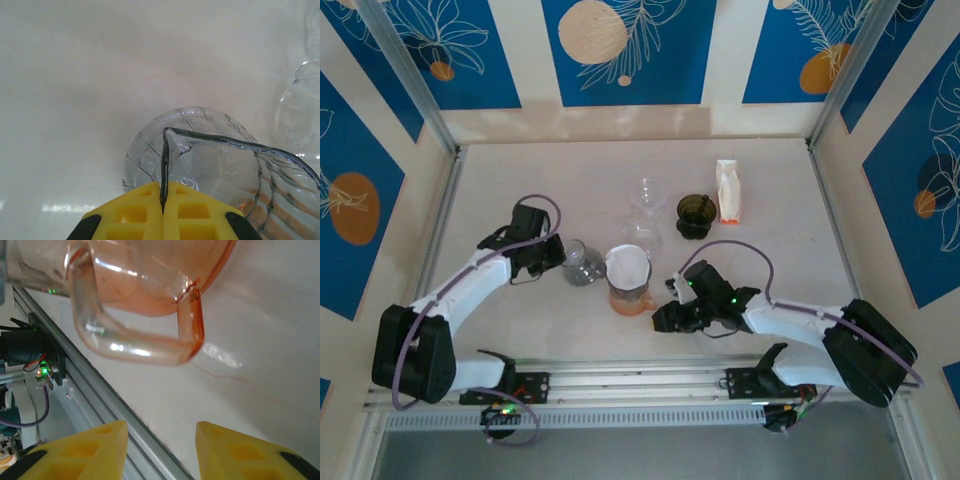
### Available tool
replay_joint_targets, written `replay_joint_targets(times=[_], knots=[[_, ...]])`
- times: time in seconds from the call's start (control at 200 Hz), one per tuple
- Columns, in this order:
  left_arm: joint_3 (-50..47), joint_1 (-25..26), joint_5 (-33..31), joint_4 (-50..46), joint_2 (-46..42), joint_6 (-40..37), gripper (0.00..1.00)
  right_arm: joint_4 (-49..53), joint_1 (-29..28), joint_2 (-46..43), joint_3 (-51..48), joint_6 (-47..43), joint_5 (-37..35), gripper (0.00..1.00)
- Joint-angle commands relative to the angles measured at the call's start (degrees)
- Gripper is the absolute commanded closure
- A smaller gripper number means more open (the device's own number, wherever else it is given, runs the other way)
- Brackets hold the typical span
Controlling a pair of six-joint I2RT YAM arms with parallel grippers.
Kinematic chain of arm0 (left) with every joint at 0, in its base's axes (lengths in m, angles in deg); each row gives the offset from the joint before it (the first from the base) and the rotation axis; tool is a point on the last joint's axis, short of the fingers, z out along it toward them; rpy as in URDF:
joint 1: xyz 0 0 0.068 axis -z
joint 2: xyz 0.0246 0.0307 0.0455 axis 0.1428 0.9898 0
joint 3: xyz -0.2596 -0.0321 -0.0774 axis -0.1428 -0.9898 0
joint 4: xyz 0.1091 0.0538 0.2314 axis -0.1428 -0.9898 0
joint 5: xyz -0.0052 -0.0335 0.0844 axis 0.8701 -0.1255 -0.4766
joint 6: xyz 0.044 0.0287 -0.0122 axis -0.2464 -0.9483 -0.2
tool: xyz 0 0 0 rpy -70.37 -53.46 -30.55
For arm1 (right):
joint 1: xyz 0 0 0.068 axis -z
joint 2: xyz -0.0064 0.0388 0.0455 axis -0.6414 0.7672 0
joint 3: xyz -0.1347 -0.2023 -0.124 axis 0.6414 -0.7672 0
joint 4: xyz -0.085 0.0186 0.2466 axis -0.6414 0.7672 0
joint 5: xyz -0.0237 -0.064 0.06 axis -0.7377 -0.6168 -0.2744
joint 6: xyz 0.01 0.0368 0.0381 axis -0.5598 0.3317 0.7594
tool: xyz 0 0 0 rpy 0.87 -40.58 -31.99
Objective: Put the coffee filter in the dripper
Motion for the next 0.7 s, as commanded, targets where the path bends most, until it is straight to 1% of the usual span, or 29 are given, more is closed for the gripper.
replay_joint_targets(times=[0.0, 0.155, 0.31, 0.47, 0.695], knots=[[-0.40, -1.26, 1.59, -2.70, -3.16, 0.52, 1.00, -6.24, 0.30, 2.59, 0.31, 1.11, 2.59, 0.61], [-1.87, -1.96, 1.12, -4.57, -6.04, 2.32, 1.00, -9.72, 0.30, 6.10, 1.60, 1.88, 1.49, 0.62], [-2.86, -2.43, 0.44, -6.56, -9.40, 2.45, 1.00, -12.39, 0.28, 7.89, 2.74, 2.42, -0.12, 0.65], [-4.39, -2.43, 0.87, -7.27, -11.76, 3.60, 1.00, -15.46, 0.74, 10.87, 4.49, 2.68, 0.63, 0.66], [-5.17, -2.51, -0.70, -9.48, -13.47, 3.76, 1.00, -18.33, 1.19, 15.11, 7.42, 2.86, 0.33, 0.67]])
